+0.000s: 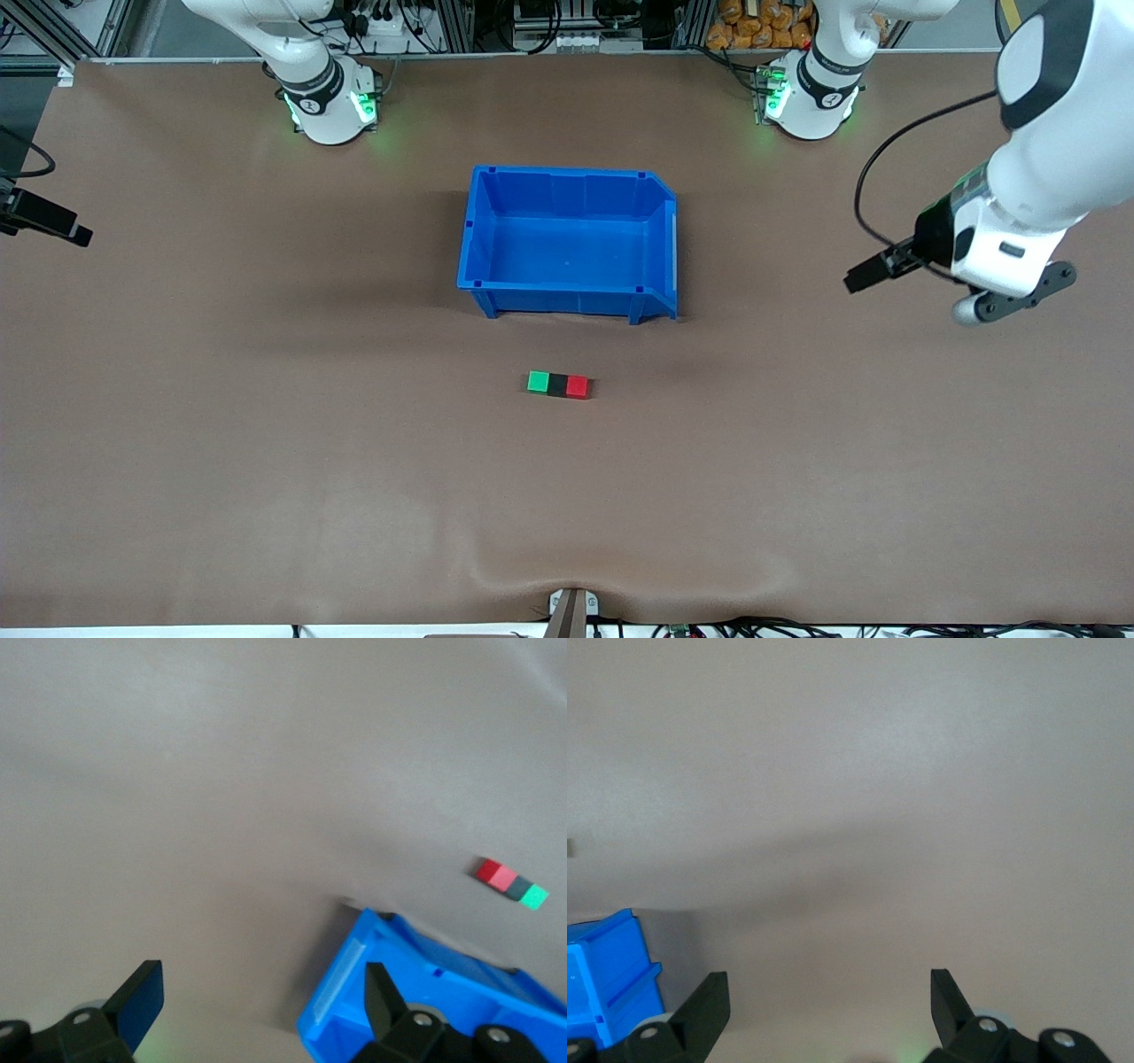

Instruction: Attach green and red cubes to black cube

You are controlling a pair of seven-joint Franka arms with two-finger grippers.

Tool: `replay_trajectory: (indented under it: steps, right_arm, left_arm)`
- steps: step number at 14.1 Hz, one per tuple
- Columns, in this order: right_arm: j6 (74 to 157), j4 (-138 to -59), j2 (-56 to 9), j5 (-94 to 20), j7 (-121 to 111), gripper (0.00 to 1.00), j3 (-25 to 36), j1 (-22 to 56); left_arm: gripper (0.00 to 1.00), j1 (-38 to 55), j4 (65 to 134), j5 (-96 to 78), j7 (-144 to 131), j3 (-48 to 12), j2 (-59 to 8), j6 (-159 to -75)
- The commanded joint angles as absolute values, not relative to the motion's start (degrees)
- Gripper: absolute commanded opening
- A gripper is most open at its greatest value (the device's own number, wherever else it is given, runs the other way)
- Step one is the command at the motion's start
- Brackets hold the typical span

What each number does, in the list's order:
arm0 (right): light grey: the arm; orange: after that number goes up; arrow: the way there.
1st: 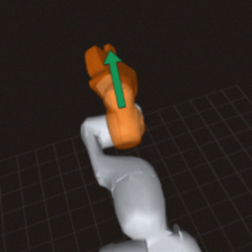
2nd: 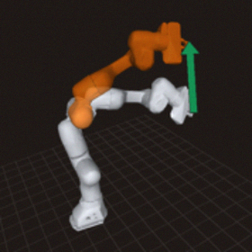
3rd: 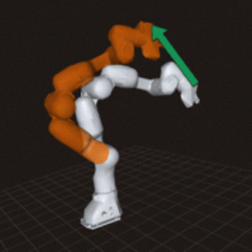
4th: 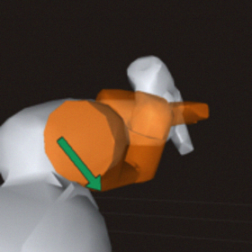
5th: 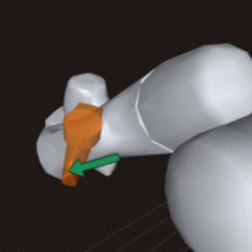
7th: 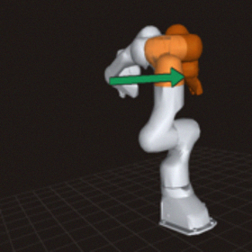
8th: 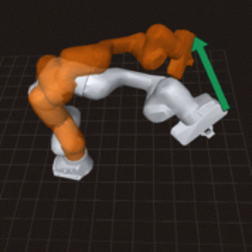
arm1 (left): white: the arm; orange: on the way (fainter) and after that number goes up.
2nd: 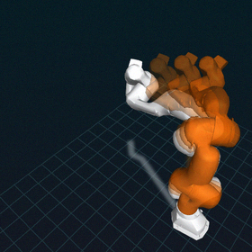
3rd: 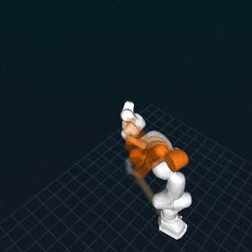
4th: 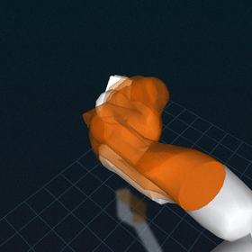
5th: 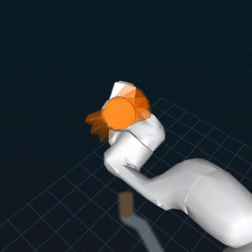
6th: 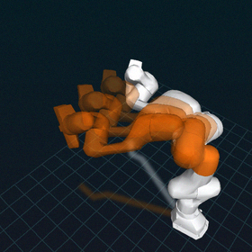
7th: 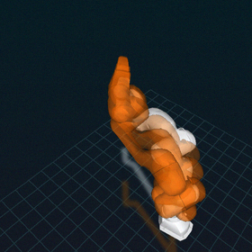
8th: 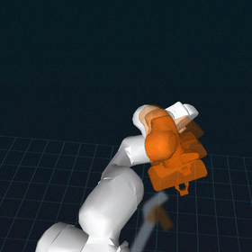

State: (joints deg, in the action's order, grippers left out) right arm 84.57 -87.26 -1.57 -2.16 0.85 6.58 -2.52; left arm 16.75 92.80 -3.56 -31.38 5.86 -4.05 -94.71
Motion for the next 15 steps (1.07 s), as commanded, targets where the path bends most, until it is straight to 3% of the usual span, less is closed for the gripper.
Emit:
replay_trajectory:
  steps: [1,6,15]
  right_arm:
    - [83.94,-85.78,-1.93,-1.24,-5.06,1.0,5.98,-2.02]
    - [83.85,-85.87,-1.93,-1.14,-7.91,1.0,6.06,-1.93]
    - [84.02,-86.04,-2.11,-1.76,-6.07,1.0,5.98,-1.76]
  left_arm:
    - [1.0,15.39,94.66,-0.88,-25.34,5.27,0.17,-91.77]
    - [1.0,10.55,94.04,-0.79,-15.12,5.27,3.42,-86.32]
    - [1.0,11.69,87.99,-0.26,-13.37,4.83,0.0,-84.38]
